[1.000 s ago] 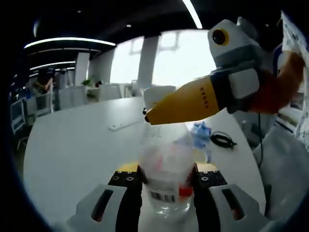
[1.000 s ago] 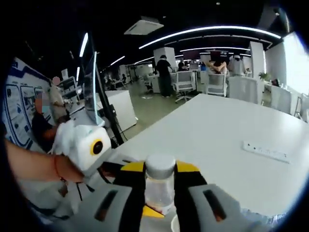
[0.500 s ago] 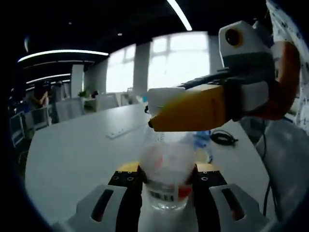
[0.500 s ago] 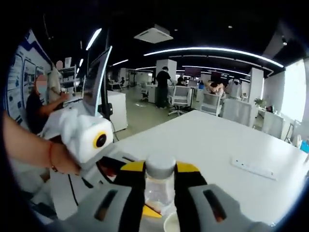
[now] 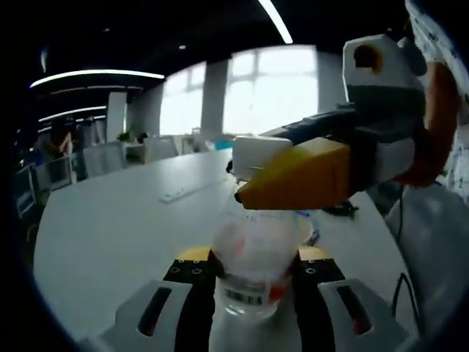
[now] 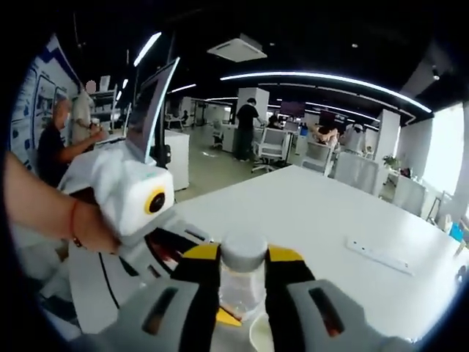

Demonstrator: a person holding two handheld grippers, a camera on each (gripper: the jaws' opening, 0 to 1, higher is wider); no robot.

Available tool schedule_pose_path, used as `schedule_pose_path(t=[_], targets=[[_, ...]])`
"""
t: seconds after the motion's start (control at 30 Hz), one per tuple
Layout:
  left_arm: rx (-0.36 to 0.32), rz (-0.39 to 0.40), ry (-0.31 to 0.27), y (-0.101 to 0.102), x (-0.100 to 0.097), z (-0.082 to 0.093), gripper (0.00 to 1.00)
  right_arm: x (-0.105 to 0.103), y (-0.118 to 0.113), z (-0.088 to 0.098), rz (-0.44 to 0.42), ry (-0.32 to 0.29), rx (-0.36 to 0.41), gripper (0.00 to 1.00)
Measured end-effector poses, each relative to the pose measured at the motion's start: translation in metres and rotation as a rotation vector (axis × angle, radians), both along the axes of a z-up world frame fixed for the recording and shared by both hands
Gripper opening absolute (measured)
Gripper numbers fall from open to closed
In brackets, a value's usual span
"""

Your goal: Arrange the tabletop items into an orderly group along one side of the table until the central work area is clear of visible clutter.

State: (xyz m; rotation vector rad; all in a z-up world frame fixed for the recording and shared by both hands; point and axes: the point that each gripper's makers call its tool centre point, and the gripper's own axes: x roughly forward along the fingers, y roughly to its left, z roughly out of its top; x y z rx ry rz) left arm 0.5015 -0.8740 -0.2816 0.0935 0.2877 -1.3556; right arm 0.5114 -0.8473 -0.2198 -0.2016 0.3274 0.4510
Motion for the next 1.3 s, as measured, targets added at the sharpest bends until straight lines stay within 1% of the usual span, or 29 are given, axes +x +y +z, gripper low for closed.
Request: schedule_pose_path(t=[0.03, 0.07, 0.1, 0.13, 0.17, 0.2, 0.23, 0.27, 0.37, 0.4, 0.43, 0.47, 0.5, 0.53, 0.6, 0.67, 0.73, 0.77, 0.83, 0.87, 0.9, 0.97, 1.1, 1.13, 1.23, 1.3], targets=[[-0.011, 0.004, 0.007, 0.0, 0.0, 0.002, 0.39, 0.0, -0.001, 0.0, -0.003, 0.001, -0.005, 0.2], [-0.025, 0.023, 0.04, 0.001, 0.001, 0.005, 0.42, 0.0, -0.002, 0.0, -0.007, 0.002, -0.006, 0.2], [-0.021, 0.022, 0.031, 0.0, 0.002, 0.006, 0.47, 0.0, -0.004, 0.0, -0.014, 0.005, -0.004, 0.2], [-0.01, 0.022, 0.027, 0.0, 0.001, 0.005, 0.5, 0.0, -0.004, 0.0, -0.015, 0.006, -0.003, 0.2], [0.034, 0.015, 0.036, 0.001, -0.001, -0.002, 0.52, -0.001, -0.004, 0.0, -0.012, 0.006, 0.0, 0.21], [0.041, 0.007, 0.042, 0.0, -0.003, -0.004, 0.51, -0.002, -0.003, 0.0, -0.008, 0.005, -0.006, 0.21], [0.029, 0.0, 0.035, 0.0, -0.006, -0.003, 0.49, -0.003, -0.003, 0.0, 0.0, 0.001, -0.019, 0.21], [0.028, -0.001, 0.04, 0.0, -0.007, -0.003, 0.49, -0.003, -0.003, 0.0, 0.002, 0.001, -0.019, 0.21], [0.034, 0.017, 0.073, 0.0, -0.009, -0.004, 0.52, -0.001, -0.005, 0.001, -0.004, 0.003, -0.02, 0.21], [0.057, 0.038, 0.109, 0.002, -0.009, -0.008, 0.55, -0.001, -0.005, 0.0, 0.0, 0.004, -0.017, 0.21], [0.061, 0.039, 0.101, 0.002, -0.009, -0.008, 0.57, -0.001, -0.004, 0.0, 0.002, 0.005, -0.019, 0.21], [0.054, 0.04, 0.076, 0.002, -0.008, -0.006, 0.57, 0.0, -0.005, 0.0, 0.006, 0.004, -0.032, 0.22], [0.053, 0.041, 0.088, 0.003, -0.009, -0.006, 0.57, 0.0, -0.004, 0.0, 0.008, 0.004, -0.034, 0.22], [0.073, 0.055, 0.126, 0.006, -0.011, -0.009, 0.57, 0.0, -0.005, 0.0, 0.008, 0.006, -0.035, 0.22], [0.061, 0.055, 0.093, 0.007, -0.01, -0.004, 0.57, 0.0, -0.005, 0.0, 0.007, 0.011, -0.026, 0.22], [0.072, 0.066, 0.114, 0.01, -0.01, -0.005, 0.57, 0.0, -0.005, -0.001, 0.01, 0.018, -0.022, 0.22], [0.067, 0.072, 0.108, 0.011, -0.01, -0.002, 0.58, 0.002, -0.006, -0.001, 0.008, 0.023, -0.012, 0.24], [0.069, 0.075, 0.111, 0.012, -0.01, -0.003, 0.58, 0.003, -0.005, -0.001, 0.006, 0.029, 0.004, 0.26], [0.082, 0.08, 0.108, 0.014, -0.012, -0.003, 0.58, 0.004, -0.007, -0.001, -0.001, 0.037, 0.005, 0.26], [0.08, 0.08, 0.105, 0.014, -0.012, -0.002, 0.58, 0.005, -0.007, 0.001, -0.005, 0.034, 0.017, 0.27], [0.08, 0.079, 0.104, 0.014, -0.013, -0.001, 0.57, 0.005, -0.008, 0.001, -0.006, 0.036, 0.012, 0.27], [0.085, 0.081, 0.103, 0.015, -0.013, -0.001, 0.58, 0.003, -0.007, 0.004, -0.008, 0.034, 0.042, 0.27], [0.085, 0.088, 0.102, 0.015, -0.015, 0.001, 0.58, 0.002, -0.009, 0.007, -0.008, 0.03, 0.041, 0.28], [0.086, 0.09, 0.101, 0.015, -0.016, 0.001, 0.58, 0.001, -0.01, 0.009, -0.005, 0.024, 0.055, 0.29], [0.092, 0.095, 0.105, 0.016, -0.018, 0.0, 0.58, 0.001, -0.012, 0.011, -0.006, 0.026, 0.065, 0.31], [0.099, 0.098, 0.112, 0.017, -0.02, -0.001, 0.59, -0.001, -0.013, 0.013, -0.003, 0.024, 0.081, 0.35]])
